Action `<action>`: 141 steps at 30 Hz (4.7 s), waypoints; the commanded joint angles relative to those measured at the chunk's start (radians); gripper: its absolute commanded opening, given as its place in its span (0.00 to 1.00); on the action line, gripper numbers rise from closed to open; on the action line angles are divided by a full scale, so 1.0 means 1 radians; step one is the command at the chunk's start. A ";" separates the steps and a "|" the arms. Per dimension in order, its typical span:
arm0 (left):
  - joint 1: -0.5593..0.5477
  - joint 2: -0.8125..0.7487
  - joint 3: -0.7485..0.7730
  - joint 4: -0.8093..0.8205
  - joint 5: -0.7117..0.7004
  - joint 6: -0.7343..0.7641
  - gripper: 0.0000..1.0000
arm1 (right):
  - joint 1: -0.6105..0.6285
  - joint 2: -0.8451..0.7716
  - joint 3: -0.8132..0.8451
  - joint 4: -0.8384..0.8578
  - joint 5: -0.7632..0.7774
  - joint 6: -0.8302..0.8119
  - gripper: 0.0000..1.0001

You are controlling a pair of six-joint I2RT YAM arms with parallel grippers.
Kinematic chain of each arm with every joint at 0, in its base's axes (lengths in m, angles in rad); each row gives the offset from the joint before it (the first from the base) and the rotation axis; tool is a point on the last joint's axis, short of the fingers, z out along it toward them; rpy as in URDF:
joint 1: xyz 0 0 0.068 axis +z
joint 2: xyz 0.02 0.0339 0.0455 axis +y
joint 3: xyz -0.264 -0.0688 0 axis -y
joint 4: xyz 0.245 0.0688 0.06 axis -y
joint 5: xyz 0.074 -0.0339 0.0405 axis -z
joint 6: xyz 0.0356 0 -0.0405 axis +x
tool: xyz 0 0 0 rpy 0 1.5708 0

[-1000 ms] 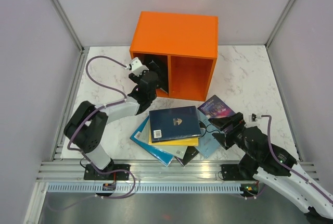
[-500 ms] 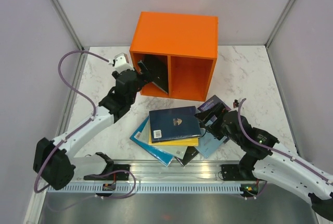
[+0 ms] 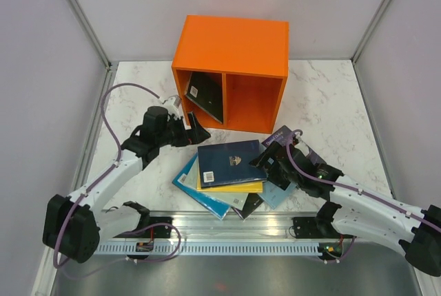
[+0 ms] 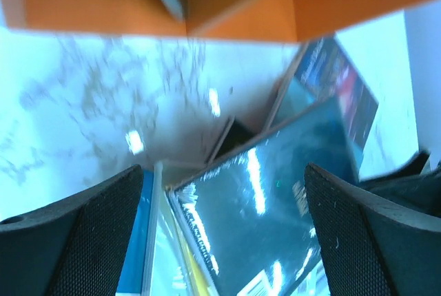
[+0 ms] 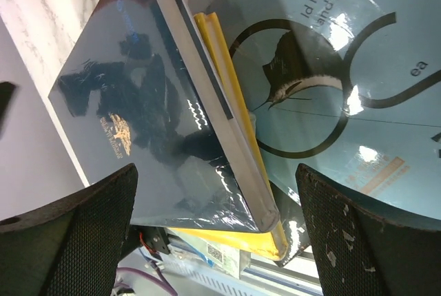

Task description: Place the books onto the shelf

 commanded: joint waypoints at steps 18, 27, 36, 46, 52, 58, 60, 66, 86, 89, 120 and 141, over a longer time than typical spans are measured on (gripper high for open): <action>-0.056 0.118 -0.123 0.153 0.378 -0.061 1.00 | -0.002 -0.104 -0.012 0.182 -0.011 0.035 0.92; -0.073 -0.082 -0.224 0.010 0.340 -0.086 1.00 | -0.002 -0.078 0.072 0.197 -0.034 0.038 0.90; -0.090 -0.329 -0.234 -0.227 0.273 -0.130 1.00 | -0.002 -0.118 0.031 0.256 -0.073 0.041 0.90; -0.090 -0.115 0.141 -0.465 0.012 0.097 1.00 | -0.001 -0.235 0.073 -0.248 0.007 0.085 0.90; -0.090 0.048 0.174 -0.360 0.105 0.100 1.00 | 0.019 -0.241 -0.038 -0.133 -0.152 0.174 0.86; -0.100 0.103 0.159 -0.287 0.176 0.056 1.00 | 0.174 -0.089 -0.018 -0.032 -0.111 0.225 0.86; -0.111 0.086 0.144 -0.287 0.185 0.045 1.00 | 0.194 -0.059 -0.014 -0.005 -0.099 0.234 0.86; -0.136 0.019 0.046 -0.287 0.174 0.011 1.00 | 0.200 -0.080 0.026 -0.034 -0.087 0.228 0.86; -0.136 0.048 0.055 -0.277 0.168 0.007 1.00 | 0.205 0.031 0.099 -0.124 -0.127 0.122 0.87; -0.136 0.042 0.046 -0.275 0.171 0.005 1.00 | 0.205 0.046 0.098 -0.097 -0.120 0.127 0.87; -0.136 -0.017 -0.022 -0.267 0.209 -0.038 1.00 | 0.127 0.343 0.307 0.232 -0.331 0.021 0.86; -0.136 0.031 -0.045 -0.139 0.324 -0.161 1.00 | 0.147 0.399 0.184 0.472 -0.076 0.018 0.85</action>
